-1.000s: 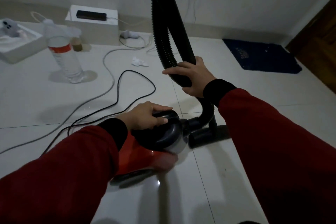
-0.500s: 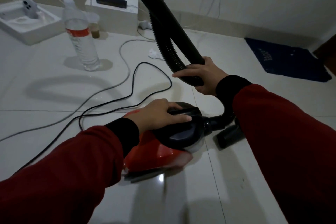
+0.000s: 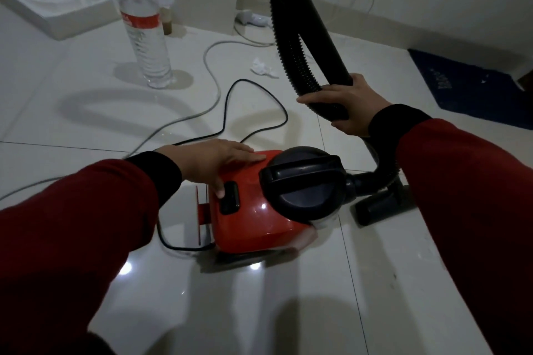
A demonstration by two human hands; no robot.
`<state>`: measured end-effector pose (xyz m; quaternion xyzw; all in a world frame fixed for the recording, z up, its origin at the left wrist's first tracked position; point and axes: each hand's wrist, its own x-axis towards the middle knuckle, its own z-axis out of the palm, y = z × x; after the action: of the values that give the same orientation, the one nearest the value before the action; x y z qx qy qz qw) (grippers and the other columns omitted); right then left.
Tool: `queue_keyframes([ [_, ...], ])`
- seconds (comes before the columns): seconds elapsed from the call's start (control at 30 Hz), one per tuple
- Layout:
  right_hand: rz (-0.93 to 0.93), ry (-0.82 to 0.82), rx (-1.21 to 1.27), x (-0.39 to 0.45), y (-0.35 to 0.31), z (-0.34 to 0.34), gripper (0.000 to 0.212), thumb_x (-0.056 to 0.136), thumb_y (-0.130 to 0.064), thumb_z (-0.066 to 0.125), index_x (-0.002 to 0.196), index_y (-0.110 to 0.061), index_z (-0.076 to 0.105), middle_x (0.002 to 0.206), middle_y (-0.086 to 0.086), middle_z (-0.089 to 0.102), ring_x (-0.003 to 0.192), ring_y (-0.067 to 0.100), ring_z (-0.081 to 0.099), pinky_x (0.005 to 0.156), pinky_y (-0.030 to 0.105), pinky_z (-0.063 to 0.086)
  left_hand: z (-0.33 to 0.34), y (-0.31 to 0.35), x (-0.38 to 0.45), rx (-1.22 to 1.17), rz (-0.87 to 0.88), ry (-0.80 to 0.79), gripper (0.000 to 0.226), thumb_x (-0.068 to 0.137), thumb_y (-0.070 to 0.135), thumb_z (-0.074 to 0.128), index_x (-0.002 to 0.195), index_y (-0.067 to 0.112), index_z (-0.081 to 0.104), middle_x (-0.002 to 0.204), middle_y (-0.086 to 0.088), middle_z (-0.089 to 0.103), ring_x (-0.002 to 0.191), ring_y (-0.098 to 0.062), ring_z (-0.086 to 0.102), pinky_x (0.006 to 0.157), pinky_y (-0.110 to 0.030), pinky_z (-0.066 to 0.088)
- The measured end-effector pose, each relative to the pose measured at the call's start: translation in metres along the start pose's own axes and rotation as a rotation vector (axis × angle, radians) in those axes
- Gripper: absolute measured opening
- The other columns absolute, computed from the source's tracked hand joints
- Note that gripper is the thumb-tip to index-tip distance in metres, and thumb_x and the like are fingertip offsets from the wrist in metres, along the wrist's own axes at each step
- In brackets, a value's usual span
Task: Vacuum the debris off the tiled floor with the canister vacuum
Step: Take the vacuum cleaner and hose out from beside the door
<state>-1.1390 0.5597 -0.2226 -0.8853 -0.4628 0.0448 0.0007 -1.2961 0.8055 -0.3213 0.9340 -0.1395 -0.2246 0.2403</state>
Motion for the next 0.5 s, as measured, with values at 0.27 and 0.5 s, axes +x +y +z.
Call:
queue_keyframes([
  [0.27, 0.017, -0.016, 0.022, 0.001, -0.002, 0.006, 0.080, 0.077, 0.004, 0.058, 0.136, -0.048, 0.043, 0.134, -0.015, 0.054, 0.116, 0.040, 0.035, 0.105, 0.043, 0.033, -0.002, 0.005, 0.005, -0.041, 0.005, 0.030, 0.107, 0.063, 0.016, 0.085, 0.146, 0.041, 0.023, 0.133, 0.003, 0.040, 0.123, -0.017, 0.040, 0.095, -0.024, 0.032],
  [0.5, 0.008, -0.024, 0.036, 0.001, -0.005, 0.010, 0.080, 0.078, 0.004, 0.058, 0.137, -0.048, 0.041, 0.135, -0.014, 0.054, 0.118, 0.041, 0.035, 0.106, 0.040, 0.029, 0.008, 0.005, 0.002, 0.141, 0.016, 0.101, 0.108, 0.065, 0.025, 0.082, 0.150, 0.036, 0.015, 0.136, 0.002, 0.039, 0.123, -0.018, 0.041, 0.098, -0.028, 0.035],
])
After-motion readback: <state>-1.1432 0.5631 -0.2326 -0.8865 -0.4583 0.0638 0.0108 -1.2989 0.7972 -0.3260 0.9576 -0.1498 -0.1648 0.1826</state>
